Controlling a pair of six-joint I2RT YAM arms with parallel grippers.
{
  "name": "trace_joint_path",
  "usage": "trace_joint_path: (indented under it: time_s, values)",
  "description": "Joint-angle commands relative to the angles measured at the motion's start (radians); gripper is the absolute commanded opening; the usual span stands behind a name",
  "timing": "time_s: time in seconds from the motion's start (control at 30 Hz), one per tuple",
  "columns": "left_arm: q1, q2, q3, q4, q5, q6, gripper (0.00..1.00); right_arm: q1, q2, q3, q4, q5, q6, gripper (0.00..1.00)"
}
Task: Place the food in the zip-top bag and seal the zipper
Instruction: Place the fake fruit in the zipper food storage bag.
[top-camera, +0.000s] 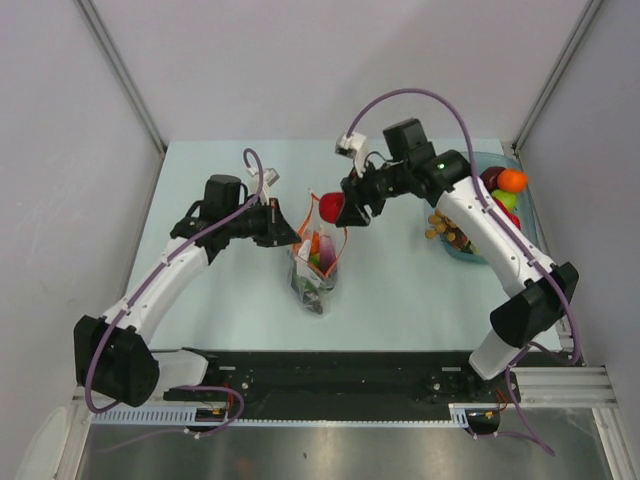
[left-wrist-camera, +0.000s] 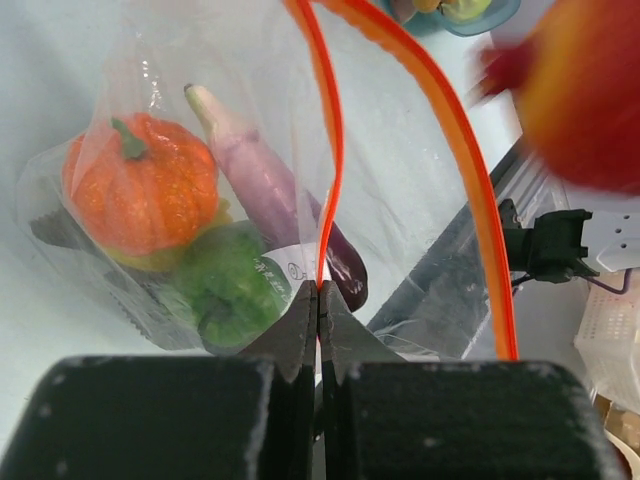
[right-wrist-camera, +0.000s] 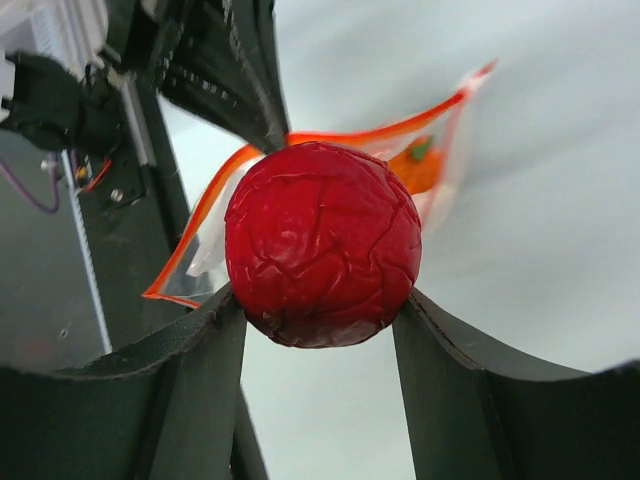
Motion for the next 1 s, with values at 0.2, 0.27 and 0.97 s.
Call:
trace_joint_path:
  time_s: [0.2, 0.27, 0.97]
  values:
    - [-0.007, -0.077, 0.036, 0.028, 0.043, -0.024, 0.00, 0.149, 0.016, -0.145, 0.075, 0.164, 0.019, 0.53]
    - [-0.007, -0.076, 0.028, 0.031, 0.043, -0.025, 0.00, 0.166, 0.041, -0.110, 0.098, 0.181, 0.056, 0.66]
    - [-0.007, -0.074, 0.033, 0.029, 0.032, 0.002, 0.00, -0.765, 0.027, -0.060, -0.285, -0.068, -0.202, 1.00]
